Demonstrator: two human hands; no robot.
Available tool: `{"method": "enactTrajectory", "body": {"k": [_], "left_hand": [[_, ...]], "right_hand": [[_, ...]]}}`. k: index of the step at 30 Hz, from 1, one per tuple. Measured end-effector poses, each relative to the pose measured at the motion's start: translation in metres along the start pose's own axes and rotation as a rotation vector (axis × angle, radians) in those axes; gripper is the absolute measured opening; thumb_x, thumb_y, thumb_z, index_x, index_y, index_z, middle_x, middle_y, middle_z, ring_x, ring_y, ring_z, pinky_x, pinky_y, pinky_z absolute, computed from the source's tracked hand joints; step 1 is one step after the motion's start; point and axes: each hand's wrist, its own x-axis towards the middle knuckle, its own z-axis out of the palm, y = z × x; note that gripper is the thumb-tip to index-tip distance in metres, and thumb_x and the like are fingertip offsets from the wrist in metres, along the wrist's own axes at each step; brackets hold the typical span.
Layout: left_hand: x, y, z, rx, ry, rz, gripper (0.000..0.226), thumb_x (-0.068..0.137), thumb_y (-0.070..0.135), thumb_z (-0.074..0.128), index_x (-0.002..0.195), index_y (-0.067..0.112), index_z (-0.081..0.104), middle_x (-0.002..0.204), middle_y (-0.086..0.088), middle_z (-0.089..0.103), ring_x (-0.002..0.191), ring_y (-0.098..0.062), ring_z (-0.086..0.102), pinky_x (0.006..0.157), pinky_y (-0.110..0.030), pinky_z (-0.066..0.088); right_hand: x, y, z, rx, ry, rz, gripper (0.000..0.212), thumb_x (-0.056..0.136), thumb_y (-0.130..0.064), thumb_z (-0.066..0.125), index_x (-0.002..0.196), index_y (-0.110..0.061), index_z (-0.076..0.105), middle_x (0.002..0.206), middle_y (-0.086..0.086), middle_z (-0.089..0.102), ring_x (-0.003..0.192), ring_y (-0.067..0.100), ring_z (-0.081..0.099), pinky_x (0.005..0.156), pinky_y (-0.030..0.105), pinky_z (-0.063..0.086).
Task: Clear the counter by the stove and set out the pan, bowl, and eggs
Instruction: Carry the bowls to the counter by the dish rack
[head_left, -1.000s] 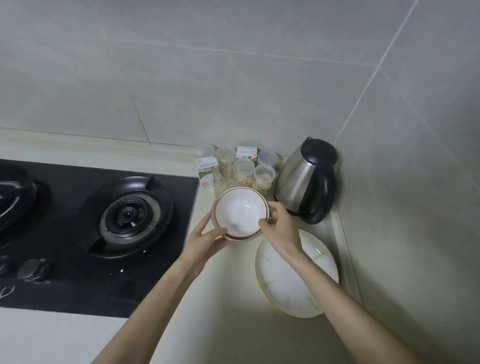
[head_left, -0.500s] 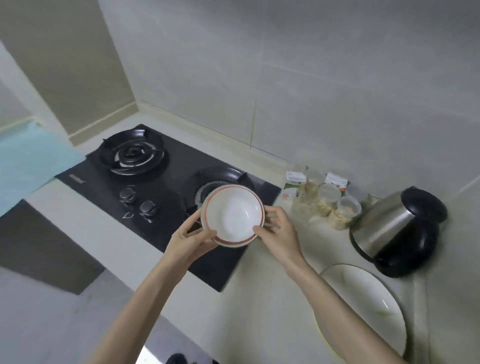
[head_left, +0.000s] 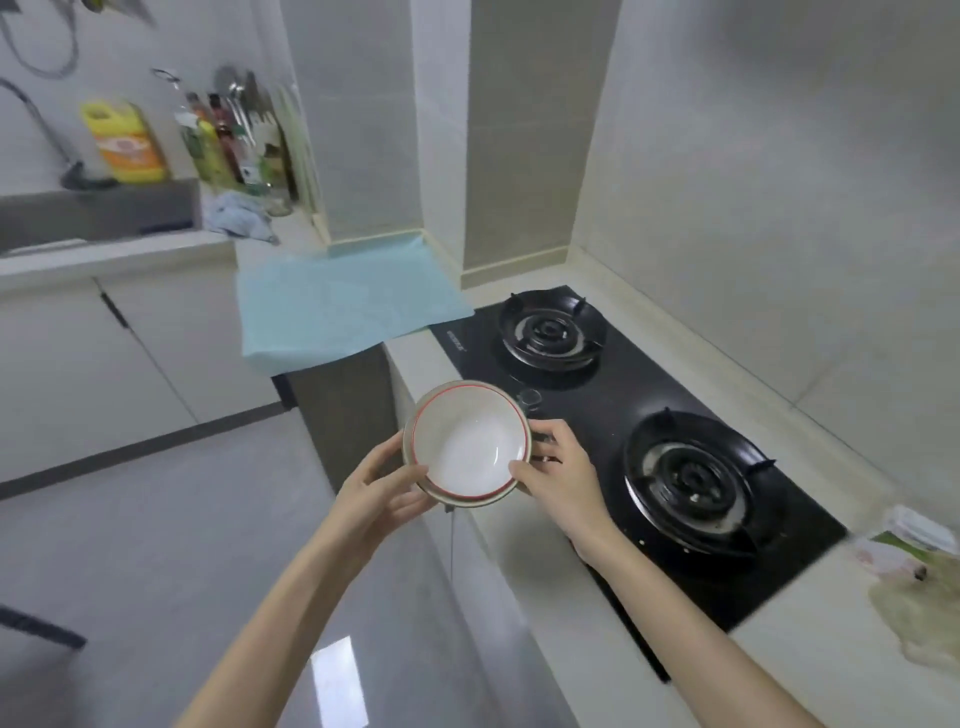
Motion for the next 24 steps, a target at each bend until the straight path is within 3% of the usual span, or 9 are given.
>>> {"method": "enactTrajectory", "body": {"k": [4,8,12,17,20,24], "left_hand": [[-0.013,0.043,-0.086,-0.059,0.111,0.042,0.053,0.078,0.003,0.069,0.126,0.021,0.054,0.110,-0.016,0.070,0.092,-0.036,0.069,0.083,-0.035,0.057],[-0.023,0.082,-0.178,-0.143,0.260,0.086,0.044,0.087,0.004,0.061,0.128,0.019,0.053,0.101,-0.016,0.072,0.085,-0.033,0.071,0.075,-0.033,0.059],[-0.043,0.116,-0.257,-0.222,0.370,0.135,0.041,0.087,0.005,0.062,0.126,0.013,0.054,0.114,-0.024,0.064,0.086,-0.033,0.071,0.074,-0.038,0.060],[-0.062,0.143,-0.335,-0.283,0.512,0.180,0.039,0.085,0.010,0.065,0.123,0.015,0.055,0.111,-0.020,0.066,0.087,-0.028,0.072,0.073,-0.037,0.060],[-0.071,0.157,-0.384,-0.335,0.618,0.226,0.036,0.085,0.011,0.066,0.118,0.018,0.056,0.107,-0.019,0.068,0.086,-0.029,0.072,0.074,-0.038,0.060],[-0.068,0.175,-0.440,-0.372,0.728,0.261,0.030,0.086,0.007,0.064,0.113,0.019,0.058,0.094,-0.016,0.071,0.078,-0.027,0.073,0.070,-0.036,0.060]], "right_hand": [[0.023,-0.025,0.100,-0.029,-0.125,-0.021,0.038,0.078,-0.004,0.065,0.102,-0.030,0.055,0.098,-0.006,0.062,0.089,0.011,0.066,0.085,0.038,0.056],[0.038,-0.050,0.206,-0.065,-0.251,-0.071,0.038,0.078,-0.006,0.066,0.103,-0.032,0.054,0.098,-0.008,0.061,0.092,0.013,0.064,0.085,0.037,0.056],[0.045,-0.073,0.304,-0.088,-0.378,-0.098,0.037,0.077,-0.004,0.065,0.098,-0.033,0.056,0.096,-0.001,0.065,0.082,0.016,0.067,0.083,0.042,0.057],[0.050,-0.098,0.400,-0.120,-0.527,-0.118,0.037,0.079,-0.006,0.064,0.111,-0.023,0.056,0.100,-0.007,0.060,0.080,0.005,0.061,0.084,0.034,0.056],[0.057,-0.110,0.466,-0.148,-0.653,-0.139,0.037,0.080,-0.008,0.064,0.112,-0.024,0.055,0.104,-0.009,0.058,0.087,0.009,0.062,0.085,0.036,0.057],[0.071,-0.119,0.537,-0.156,-0.768,-0.176,0.036,0.081,-0.006,0.063,0.111,-0.024,0.054,0.102,-0.009,0.060,0.079,0.007,0.062,0.084,0.039,0.057]]}}
